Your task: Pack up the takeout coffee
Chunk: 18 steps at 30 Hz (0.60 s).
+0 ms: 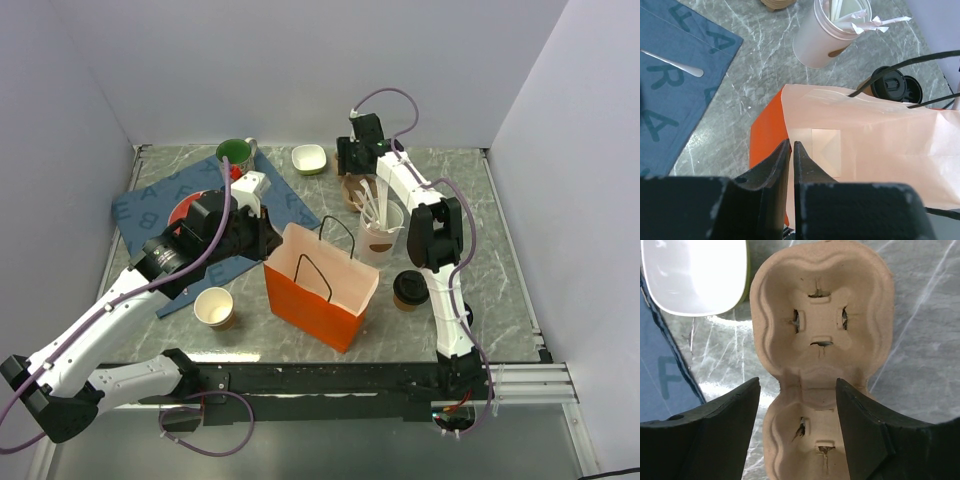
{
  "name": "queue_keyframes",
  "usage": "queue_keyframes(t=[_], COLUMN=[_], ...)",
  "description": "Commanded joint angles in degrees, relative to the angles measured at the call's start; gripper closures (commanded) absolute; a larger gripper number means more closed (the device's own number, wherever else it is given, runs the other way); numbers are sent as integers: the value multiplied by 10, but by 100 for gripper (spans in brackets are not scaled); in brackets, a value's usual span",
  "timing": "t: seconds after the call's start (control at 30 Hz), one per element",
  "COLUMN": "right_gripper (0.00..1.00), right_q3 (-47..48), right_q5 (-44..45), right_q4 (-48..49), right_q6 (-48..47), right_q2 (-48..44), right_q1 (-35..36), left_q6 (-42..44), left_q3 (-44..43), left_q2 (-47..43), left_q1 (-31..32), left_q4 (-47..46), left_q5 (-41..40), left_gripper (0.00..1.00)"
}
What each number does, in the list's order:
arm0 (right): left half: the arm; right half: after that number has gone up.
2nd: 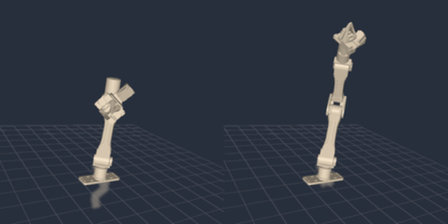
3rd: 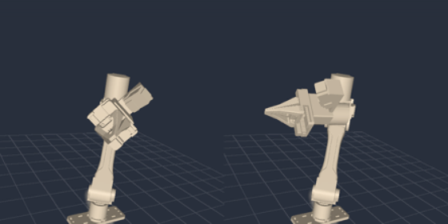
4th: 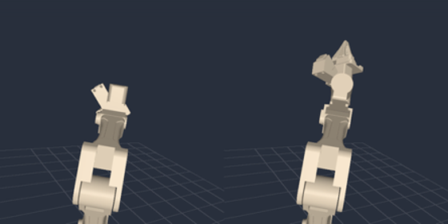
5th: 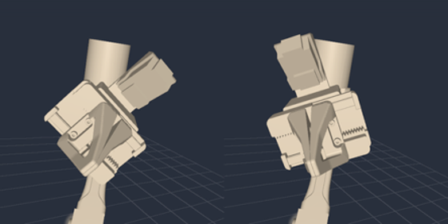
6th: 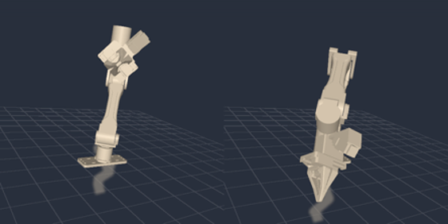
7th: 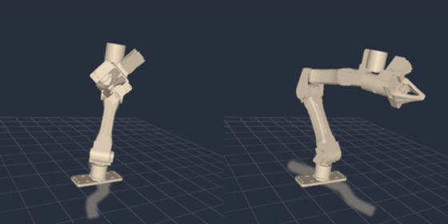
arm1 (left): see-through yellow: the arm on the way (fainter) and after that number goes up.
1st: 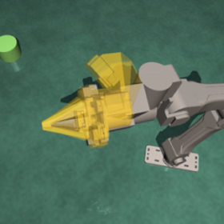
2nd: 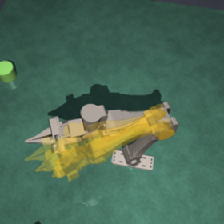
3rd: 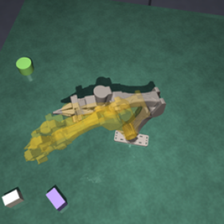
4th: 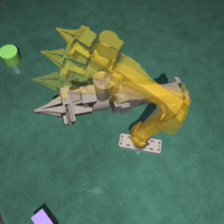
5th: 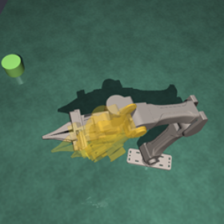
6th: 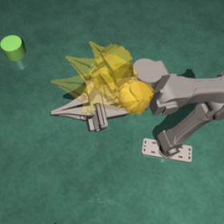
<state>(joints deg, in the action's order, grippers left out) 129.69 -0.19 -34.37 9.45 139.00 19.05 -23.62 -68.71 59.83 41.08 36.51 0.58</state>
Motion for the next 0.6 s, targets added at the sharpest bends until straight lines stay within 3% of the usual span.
queue_keyframes(t=[0.0, 0.57], right_gripper=[30, 32], right_q3=[-4, 0], right_q5=[28, 34], right_q4=[11, 17], right_q6=[-15, -13], right_q2=[-7, 7], right_q1=[-3, -7], left_q6=[2, -1], left_q3=[-18, -25], left_q2=[-2, 15], left_q1=[-1, 0], left_q4=[-7, -8], left_q5=[-4, -19], left_gripper=[86, 86])
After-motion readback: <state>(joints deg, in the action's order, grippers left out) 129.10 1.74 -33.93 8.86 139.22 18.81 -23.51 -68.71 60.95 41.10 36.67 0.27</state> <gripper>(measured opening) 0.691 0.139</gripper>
